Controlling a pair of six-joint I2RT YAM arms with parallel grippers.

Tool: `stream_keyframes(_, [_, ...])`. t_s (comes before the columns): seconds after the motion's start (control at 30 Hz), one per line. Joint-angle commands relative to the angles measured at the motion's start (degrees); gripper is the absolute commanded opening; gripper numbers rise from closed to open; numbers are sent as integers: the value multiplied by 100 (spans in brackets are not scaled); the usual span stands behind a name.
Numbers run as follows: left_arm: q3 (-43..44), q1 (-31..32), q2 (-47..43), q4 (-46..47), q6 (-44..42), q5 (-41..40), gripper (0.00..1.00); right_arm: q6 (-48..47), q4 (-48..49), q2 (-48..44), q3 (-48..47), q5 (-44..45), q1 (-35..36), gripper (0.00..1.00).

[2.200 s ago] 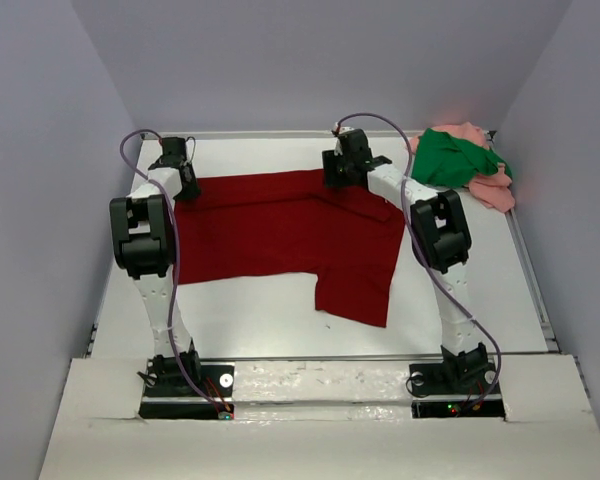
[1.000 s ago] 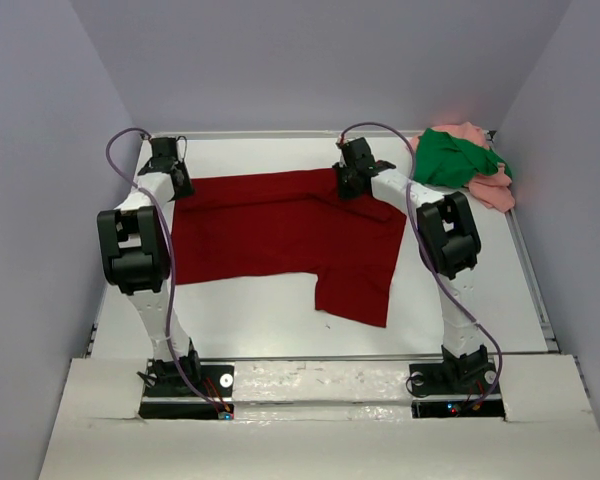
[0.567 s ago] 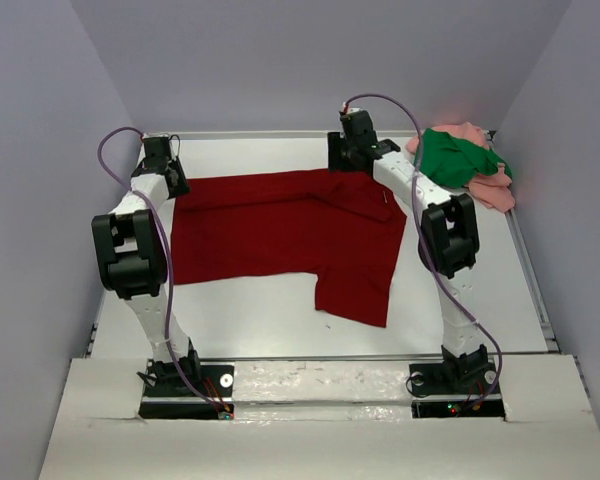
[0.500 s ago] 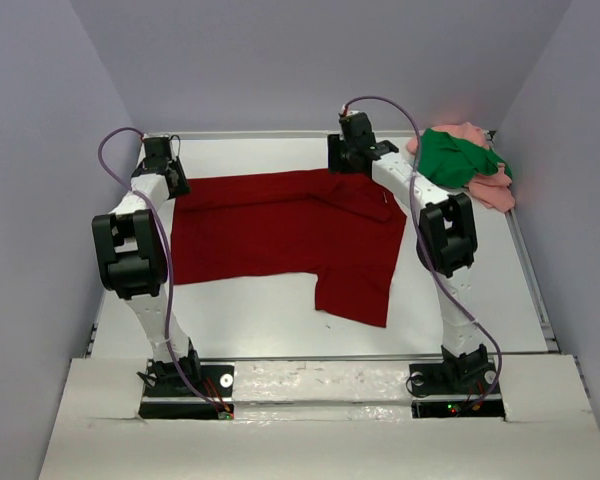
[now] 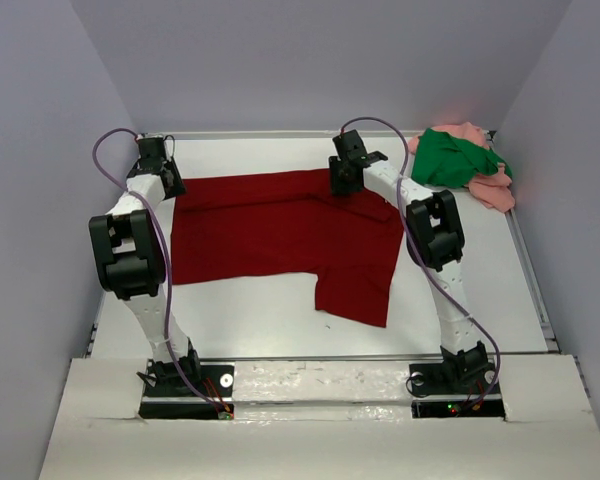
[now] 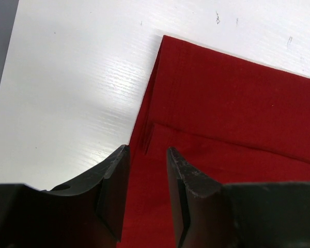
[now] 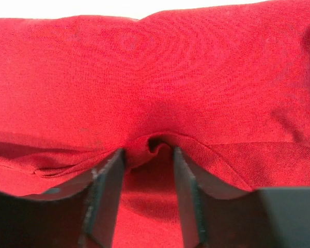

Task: Fold and stack the t-shirts
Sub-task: Fold the flattened tshirt in 1/3 of the way

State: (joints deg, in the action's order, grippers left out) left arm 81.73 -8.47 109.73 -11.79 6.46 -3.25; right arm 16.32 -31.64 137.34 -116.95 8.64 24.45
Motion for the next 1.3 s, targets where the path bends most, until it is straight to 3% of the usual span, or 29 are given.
stream_keyframes(0.0, [-52, -50, -365, 98, -31, 26, 45, 12, -27, -40, -267, 164, 34, 45])
stream_keyframes(0.17, [0, -67, -304, 81, -31, 70, 45, -85, 0, -23, -425, 208, 34, 25])
stream_keyframes(0.2, [9, -67, -303, 89, -31, 70, 45, -102, 0, 12, -452, 208, 34, 14])
stream_keyframes(0.3, [18, -85, -277, 81, -31, 44, 45, -111, 0, 39, -513, 190, 34, 0])
stream_keyframes(0.87, [220, -375, 197, 344, 497, 974, 44, 327, 131, -664, 268, 77, 87, 0])
stream_keyframes(1.27, [115, -269, 277, 371, 391, 922, 43, 750, 140, -1358, 1121, -293, 254, 0])
